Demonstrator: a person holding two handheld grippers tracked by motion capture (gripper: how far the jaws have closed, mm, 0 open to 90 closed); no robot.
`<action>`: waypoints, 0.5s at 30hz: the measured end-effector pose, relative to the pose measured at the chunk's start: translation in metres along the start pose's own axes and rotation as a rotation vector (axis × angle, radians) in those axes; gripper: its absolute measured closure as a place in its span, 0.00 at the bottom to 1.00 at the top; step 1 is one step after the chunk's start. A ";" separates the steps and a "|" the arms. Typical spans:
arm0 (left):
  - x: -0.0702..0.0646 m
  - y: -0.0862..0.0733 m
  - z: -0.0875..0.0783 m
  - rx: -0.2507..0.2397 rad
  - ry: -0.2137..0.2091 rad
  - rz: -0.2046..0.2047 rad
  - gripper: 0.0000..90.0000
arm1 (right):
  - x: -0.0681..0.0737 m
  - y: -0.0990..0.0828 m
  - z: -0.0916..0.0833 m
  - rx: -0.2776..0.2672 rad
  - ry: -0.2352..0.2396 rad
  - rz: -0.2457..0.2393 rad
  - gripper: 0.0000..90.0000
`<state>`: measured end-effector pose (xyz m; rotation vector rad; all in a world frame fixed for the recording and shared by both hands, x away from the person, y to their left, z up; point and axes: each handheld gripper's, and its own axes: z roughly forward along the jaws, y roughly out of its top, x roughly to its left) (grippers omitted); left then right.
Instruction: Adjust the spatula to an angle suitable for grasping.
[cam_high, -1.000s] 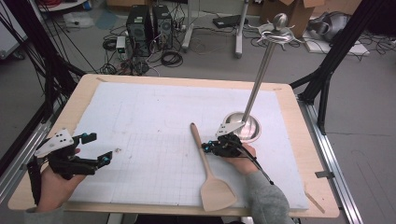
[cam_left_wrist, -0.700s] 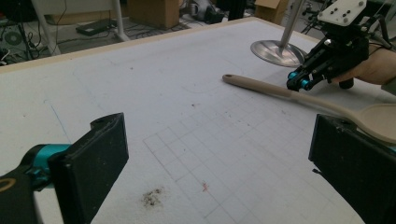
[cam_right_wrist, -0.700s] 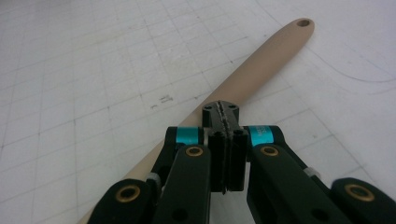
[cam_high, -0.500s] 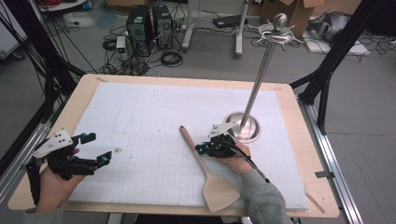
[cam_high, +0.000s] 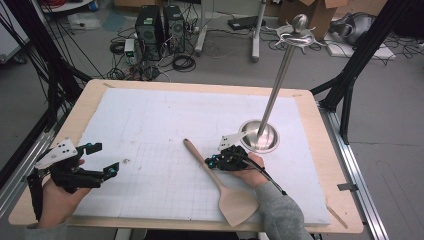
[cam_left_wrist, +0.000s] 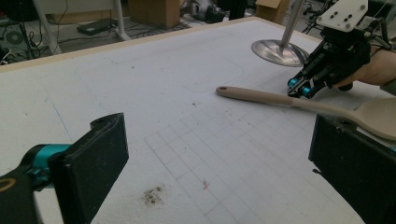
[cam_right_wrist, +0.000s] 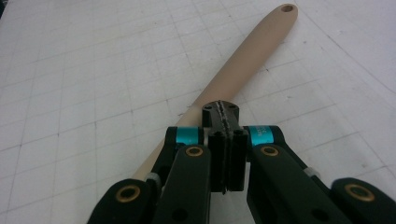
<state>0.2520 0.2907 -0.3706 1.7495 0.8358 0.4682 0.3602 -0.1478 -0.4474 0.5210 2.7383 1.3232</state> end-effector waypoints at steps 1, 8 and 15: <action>0.000 0.000 0.000 0.000 0.000 -0.001 0.06 | 0.000 0.000 0.000 -0.005 -0.001 -0.007 1.00; 0.000 0.000 0.001 0.004 -0.001 0.001 0.06 | 0.001 0.000 0.000 0.001 0.004 -0.001 1.00; 0.000 0.000 0.001 0.001 -0.001 -0.001 0.06 | 0.004 0.002 0.003 0.018 0.014 -0.041 1.00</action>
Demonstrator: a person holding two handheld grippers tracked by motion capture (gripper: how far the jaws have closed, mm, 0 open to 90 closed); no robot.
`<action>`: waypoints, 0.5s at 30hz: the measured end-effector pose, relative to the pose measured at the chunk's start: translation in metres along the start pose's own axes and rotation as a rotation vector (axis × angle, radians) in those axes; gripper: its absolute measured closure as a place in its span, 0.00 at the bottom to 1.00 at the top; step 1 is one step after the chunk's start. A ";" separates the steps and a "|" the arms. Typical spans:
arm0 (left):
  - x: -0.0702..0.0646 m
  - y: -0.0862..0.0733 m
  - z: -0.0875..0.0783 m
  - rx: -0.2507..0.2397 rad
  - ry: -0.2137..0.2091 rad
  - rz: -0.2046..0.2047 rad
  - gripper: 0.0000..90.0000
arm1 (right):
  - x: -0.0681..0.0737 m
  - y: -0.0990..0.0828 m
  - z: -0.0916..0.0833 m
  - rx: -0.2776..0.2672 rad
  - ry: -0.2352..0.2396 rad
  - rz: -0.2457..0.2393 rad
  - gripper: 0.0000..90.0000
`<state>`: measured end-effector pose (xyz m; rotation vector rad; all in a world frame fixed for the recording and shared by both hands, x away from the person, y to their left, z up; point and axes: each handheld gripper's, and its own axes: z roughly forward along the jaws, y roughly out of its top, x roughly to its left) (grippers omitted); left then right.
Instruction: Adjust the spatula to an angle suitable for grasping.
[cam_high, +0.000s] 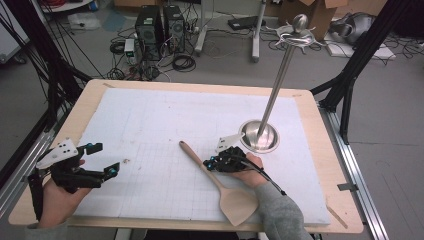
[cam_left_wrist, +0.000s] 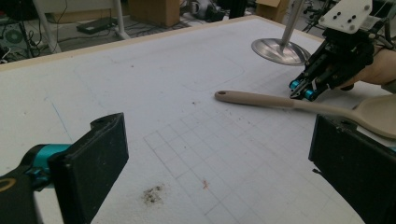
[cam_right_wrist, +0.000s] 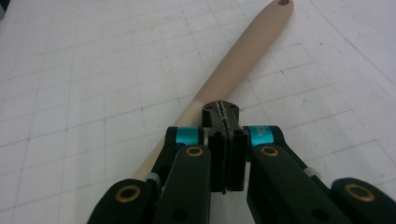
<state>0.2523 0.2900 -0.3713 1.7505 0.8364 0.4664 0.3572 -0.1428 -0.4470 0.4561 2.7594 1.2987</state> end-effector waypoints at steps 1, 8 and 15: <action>0.000 0.000 0.000 0.000 0.000 0.000 0.06 | 0.000 0.000 0.000 0.000 -0.002 0.000 1.00; 0.001 0.000 0.000 0.001 -0.001 -0.001 0.06 | 0.001 0.003 -0.008 -0.021 -0.030 0.004 1.00; 0.001 0.000 0.002 0.005 -0.004 0.001 0.06 | 0.008 0.006 -0.023 -0.035 -0.064 0.025 1.00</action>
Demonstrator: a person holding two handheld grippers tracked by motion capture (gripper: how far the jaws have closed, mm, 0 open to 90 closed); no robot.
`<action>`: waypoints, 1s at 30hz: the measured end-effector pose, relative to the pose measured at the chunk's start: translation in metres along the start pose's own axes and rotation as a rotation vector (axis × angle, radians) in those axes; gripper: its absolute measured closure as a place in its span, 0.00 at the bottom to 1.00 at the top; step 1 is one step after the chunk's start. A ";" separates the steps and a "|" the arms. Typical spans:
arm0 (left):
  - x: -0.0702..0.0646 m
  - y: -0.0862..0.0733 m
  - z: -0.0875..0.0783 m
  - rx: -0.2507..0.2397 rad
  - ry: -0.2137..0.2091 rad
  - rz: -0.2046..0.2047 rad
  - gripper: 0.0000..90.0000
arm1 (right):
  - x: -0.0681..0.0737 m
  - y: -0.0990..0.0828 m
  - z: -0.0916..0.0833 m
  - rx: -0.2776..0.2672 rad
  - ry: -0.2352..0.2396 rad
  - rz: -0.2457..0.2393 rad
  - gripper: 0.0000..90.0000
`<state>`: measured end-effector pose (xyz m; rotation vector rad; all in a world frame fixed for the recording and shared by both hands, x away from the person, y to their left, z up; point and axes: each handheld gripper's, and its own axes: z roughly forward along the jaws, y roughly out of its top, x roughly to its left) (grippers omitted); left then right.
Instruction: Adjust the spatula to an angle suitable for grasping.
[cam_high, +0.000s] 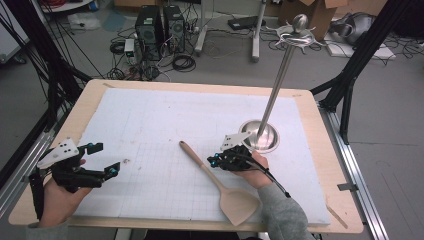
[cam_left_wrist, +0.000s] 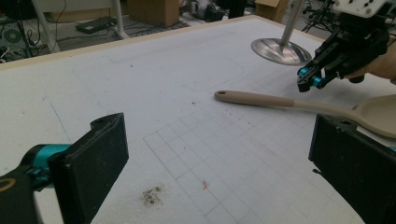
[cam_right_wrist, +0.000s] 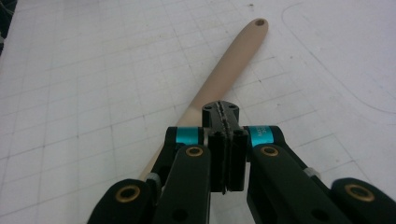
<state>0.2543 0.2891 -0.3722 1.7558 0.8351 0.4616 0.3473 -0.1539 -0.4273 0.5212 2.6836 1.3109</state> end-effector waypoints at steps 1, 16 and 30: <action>0.000 0.000 0.000 0.001 0.000 -0.001 0.06 | 0.002 0.001 -0.002 0.000 -0.005 -0.002 1.00; 0.000 0.001 0.005 0.002 -0.007 0.000 0.06 | 0.029 0.003 -0.029 -0.039 -0.101 -0.007 0.95; -0.002 0.002 0.008 0.001 -0.017 0.001 0.06 | 0.043 -0.002 -0.047 -0.103 -0.171 0.045 0.53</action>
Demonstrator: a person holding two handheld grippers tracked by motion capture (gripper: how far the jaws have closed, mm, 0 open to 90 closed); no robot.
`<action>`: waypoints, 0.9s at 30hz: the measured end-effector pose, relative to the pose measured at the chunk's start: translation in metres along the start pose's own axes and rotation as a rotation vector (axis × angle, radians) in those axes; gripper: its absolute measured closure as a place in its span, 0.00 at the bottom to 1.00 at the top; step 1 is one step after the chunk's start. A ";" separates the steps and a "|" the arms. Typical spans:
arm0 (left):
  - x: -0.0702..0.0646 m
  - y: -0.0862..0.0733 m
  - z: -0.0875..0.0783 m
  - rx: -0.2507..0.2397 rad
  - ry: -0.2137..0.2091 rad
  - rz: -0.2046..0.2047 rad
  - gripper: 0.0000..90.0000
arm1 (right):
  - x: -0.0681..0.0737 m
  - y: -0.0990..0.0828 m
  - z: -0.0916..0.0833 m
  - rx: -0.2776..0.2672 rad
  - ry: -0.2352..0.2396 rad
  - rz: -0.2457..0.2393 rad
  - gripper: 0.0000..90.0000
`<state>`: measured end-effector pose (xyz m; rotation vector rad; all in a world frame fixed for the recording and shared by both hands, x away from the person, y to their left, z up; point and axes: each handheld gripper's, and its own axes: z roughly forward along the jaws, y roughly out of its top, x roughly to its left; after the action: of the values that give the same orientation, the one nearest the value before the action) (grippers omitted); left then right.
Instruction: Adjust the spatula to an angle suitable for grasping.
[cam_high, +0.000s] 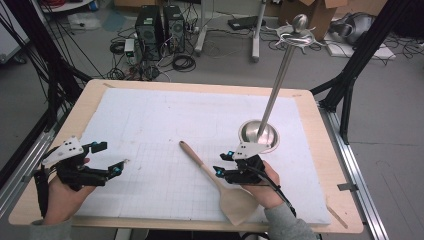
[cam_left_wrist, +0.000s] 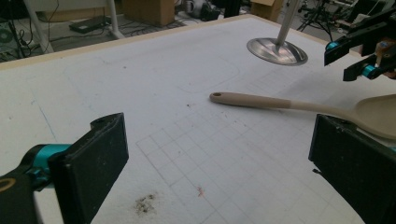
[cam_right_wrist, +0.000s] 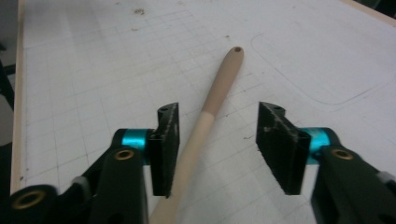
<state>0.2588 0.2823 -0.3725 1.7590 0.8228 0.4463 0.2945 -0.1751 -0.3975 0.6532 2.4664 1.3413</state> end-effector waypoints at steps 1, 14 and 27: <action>0.000 0.000 0.000 0.000 0.000 0.000 0.06 | 0.001 0.000 -0.002 -0.007 -0.013 0.009 0.48; -0.007 0.001 -0.001 -0.007 -0.004 0.008 0.06 | 0.016 -0.008 -0.010 0.011 -0.058 0.074 0.21; -0.004 -0.001 0.000 0.003 0.010 -0.001 0.06 | 0.023 -0.008 -0.013 0.012 -0.052 0.072 0.20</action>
<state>0.2555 0.2799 -0.3731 1.7600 0.8318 0.4539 0.2668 -0.1766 -0.3970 0.7765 2.4335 1.3189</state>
